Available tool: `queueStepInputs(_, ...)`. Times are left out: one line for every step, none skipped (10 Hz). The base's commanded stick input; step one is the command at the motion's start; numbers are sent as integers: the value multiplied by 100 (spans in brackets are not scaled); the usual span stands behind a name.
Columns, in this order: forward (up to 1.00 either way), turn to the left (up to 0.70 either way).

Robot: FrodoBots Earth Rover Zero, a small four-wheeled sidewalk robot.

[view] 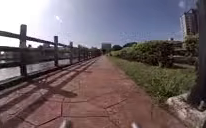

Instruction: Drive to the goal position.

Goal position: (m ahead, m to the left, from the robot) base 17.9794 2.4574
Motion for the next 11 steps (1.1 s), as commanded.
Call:
queueStepInputs(50, 0)
queueStepInputs(50, 0)
queueStepInputs(50, 0)
queueStepInputs(50, 0)
queueStepInputs(50, 0)
queueStepInputs(50, 0)
queueStepInputs(50, 0)
queueStepInputs(50, 0)
queueStepInputs(50, 0)
queueStepInputs(50, 0)
queueStepInputs(50, 0)
